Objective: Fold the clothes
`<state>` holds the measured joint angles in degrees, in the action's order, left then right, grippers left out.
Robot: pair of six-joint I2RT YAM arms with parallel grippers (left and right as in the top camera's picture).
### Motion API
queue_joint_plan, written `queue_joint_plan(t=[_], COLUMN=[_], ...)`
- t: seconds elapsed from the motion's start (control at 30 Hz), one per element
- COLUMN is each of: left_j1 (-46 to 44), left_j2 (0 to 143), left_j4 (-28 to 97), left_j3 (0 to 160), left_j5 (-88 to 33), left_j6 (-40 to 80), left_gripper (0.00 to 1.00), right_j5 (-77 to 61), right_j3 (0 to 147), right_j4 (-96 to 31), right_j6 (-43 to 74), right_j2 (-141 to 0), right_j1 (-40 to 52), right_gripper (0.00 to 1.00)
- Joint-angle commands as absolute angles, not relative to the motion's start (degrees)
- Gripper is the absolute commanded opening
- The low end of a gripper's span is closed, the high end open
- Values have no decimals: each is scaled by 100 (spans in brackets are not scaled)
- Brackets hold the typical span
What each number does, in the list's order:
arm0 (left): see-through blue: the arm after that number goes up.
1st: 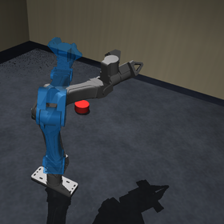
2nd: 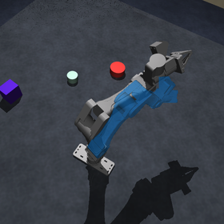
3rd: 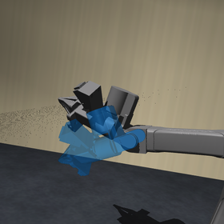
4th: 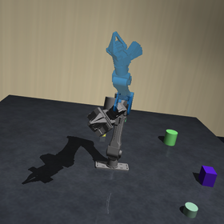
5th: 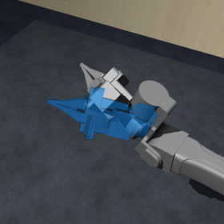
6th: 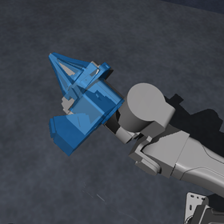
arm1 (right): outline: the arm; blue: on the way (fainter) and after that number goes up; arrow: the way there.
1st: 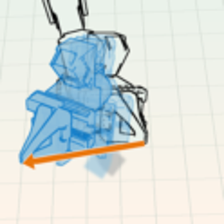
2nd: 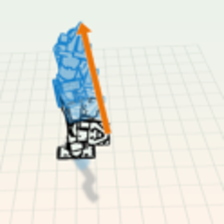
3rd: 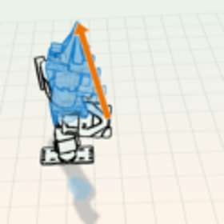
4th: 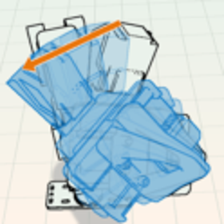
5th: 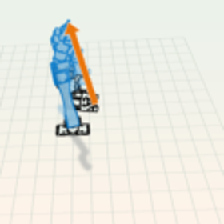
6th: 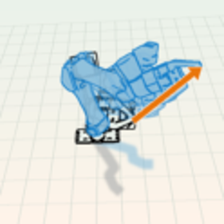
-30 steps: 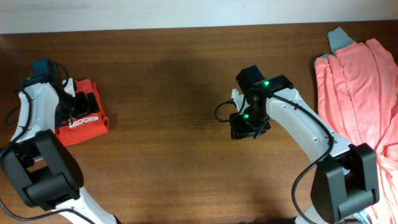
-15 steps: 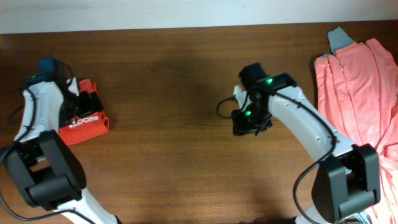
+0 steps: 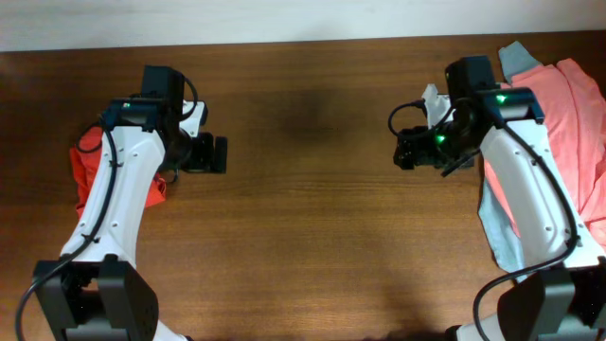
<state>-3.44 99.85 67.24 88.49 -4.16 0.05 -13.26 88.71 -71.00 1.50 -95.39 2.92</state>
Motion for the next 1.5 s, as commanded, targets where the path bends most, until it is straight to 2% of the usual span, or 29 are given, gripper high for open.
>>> queue_joint_plan(t=[0.0,0.2,0.33,0.57,0.73,1.47], left_j1=[-349,-370,-373,-370,-370,-370], left_j2=[9789,8785,7393,5177,4062,4016], left_j4=[6860,6713,6014,5096,4829,4871], left_j3=[8842,8569,7312,5564,5061,5061], left_j5=[-751,-749,-755,-753,-753,-753], left_j6=[-67,-67,1,-1,-1,-1], left_gripper=[99,99,99,99,99,99], right_j5=[-1155,-674,-674,-325,-274,-272], right_j3=[8932,8733,7942,6158,5387,5378], right_j4=[-7135,-7096,-6589,-5677,-5804,-5896], right_j6=[134,392,392,819,908,906], right_j2=[-9129,-8071,-7050,-5035,-3723,-3548], right_j1=[187,185,185,185,185,174], right_gripper=[86,88,99,99,99,99])
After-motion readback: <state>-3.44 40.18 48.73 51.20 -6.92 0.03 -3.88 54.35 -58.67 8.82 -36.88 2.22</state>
